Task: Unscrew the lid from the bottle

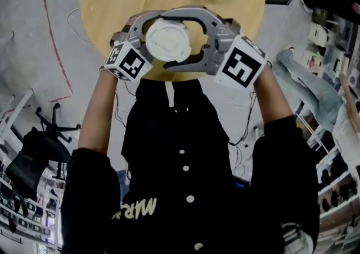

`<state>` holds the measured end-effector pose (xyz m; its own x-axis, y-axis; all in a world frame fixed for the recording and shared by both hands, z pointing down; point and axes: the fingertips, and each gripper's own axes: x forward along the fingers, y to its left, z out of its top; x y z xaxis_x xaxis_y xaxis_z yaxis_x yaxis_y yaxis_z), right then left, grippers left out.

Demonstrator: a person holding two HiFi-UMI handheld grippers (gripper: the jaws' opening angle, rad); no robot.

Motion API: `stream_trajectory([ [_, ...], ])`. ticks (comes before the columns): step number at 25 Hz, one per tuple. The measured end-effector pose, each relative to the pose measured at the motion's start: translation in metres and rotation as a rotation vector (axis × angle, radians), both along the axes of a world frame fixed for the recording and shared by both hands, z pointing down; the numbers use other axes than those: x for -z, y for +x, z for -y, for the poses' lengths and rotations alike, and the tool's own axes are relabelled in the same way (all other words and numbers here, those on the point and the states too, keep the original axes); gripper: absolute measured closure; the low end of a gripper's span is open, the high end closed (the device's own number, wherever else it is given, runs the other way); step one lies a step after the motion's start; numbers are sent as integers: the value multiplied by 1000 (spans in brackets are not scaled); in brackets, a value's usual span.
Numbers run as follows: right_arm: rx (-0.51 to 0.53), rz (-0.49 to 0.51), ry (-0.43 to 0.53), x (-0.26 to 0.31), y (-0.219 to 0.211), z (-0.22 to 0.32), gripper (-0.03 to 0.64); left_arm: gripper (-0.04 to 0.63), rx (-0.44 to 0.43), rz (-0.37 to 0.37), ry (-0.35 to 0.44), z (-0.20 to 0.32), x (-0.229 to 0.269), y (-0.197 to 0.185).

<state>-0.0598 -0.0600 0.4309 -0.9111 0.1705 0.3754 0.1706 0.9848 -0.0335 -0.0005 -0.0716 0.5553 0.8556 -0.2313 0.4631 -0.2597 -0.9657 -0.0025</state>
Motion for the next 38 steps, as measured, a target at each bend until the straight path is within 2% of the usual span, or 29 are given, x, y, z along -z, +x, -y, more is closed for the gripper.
stream_trajectory([
  [3, -16, 1, 18, 1, -2, 0, 158, 232, 29, -13, -1, 0, 3, 2],
  [6, -66, -47, 26, -3, 4, -1, 147, 232, 50, -29, 6, 0, 3, 3],
  [9, -169, -43, 9, 0, 6, -3, 124, 232, 69, -37, 0, 0, 5, 2],
  [12, -276, -16, 0, 2, 4, 2, 124, 225, 85, -82, -3, 0, 15, 2],
  [17, -380, -17, -4, -3, -2, 10, 127, 220, 102, -121, 4, 3, 20, 1],
  [18, -404, -24, 2, -6, -2, 12, 144, 219, 106, -125, 6, 2, 20, 1],
  [21, -460, -2, 32, -4, -2, 14, 138, 219, 116, -145, 11, 2, 23, 2],
  [23, -436, 35, 51, 0, -3, 13, 141, 220, 103, -148, 19, 1, 24, 3],
  [24, -389, 54, 57, 2, -4, 12, 142, 220, 93, -148, 20, 1, 24, 3],
  [27, -140, 82, 29, 2, -8, 6, 146, 221, 56, -152, 20, 1, 22, 4],
  [29, 14, 57, -10, -2, -8, 1, 147, 221, 33, -144, 16, 2, 21, 3],
  [31, 99, 21, -29, -5, -8, -4, 147, 221, 19, -133, 7, 0, 20, 2],
  [34, 89, 0, -25, -6, -6, -5, 144, 220, 12, -133, 4, -1, 22, 4],
  [38, -69, 2, -51, -4, 1, 7, 98, 221, 11, -135, -3, -1, 23, 4],
])
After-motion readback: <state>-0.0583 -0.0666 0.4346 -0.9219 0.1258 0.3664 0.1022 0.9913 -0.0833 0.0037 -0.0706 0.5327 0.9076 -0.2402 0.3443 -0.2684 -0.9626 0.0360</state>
